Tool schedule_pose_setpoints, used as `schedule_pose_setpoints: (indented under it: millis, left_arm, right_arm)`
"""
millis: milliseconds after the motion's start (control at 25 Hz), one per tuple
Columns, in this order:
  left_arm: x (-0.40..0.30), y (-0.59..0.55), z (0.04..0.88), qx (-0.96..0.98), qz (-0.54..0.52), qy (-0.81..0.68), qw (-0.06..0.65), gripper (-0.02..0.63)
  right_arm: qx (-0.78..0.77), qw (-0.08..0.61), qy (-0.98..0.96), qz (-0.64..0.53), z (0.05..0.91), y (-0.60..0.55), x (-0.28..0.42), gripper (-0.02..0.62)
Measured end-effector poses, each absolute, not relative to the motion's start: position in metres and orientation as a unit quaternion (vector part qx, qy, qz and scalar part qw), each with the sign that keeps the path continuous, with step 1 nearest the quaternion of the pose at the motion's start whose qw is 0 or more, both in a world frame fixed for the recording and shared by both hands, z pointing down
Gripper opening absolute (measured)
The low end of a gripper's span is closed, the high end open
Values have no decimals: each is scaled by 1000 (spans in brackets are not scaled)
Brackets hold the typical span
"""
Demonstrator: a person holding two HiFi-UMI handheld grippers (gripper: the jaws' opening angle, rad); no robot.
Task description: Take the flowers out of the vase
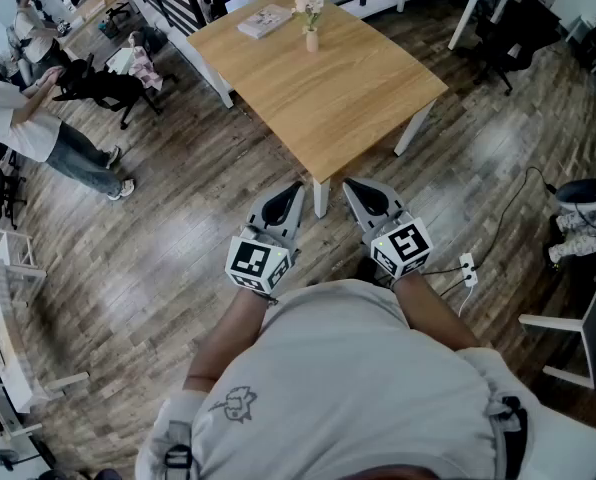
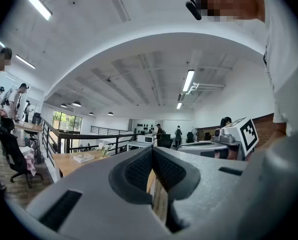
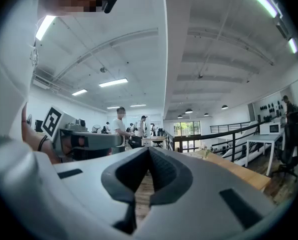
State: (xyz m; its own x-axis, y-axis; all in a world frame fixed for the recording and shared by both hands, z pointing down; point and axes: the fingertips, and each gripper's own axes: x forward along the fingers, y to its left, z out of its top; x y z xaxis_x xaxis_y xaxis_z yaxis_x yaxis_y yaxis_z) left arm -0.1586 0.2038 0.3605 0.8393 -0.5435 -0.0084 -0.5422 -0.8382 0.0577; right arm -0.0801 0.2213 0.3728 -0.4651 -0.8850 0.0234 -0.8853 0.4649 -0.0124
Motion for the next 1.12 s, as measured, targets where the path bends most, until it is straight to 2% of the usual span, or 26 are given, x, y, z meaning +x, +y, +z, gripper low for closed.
schedule_pose_setpoints:
  millis: [480, 1120]
  left_arm:
    - [-125, 183, 371, 956, -1, -289, 38, 5]
    - [-1, 113, 386, 947, 14, -318, 44, 5]
  right_arm:
    - [515, 9, -857, 16, 382, 206, -44, 3]
    - [501, 15, -864, 47, 403, 146, 85, 5]
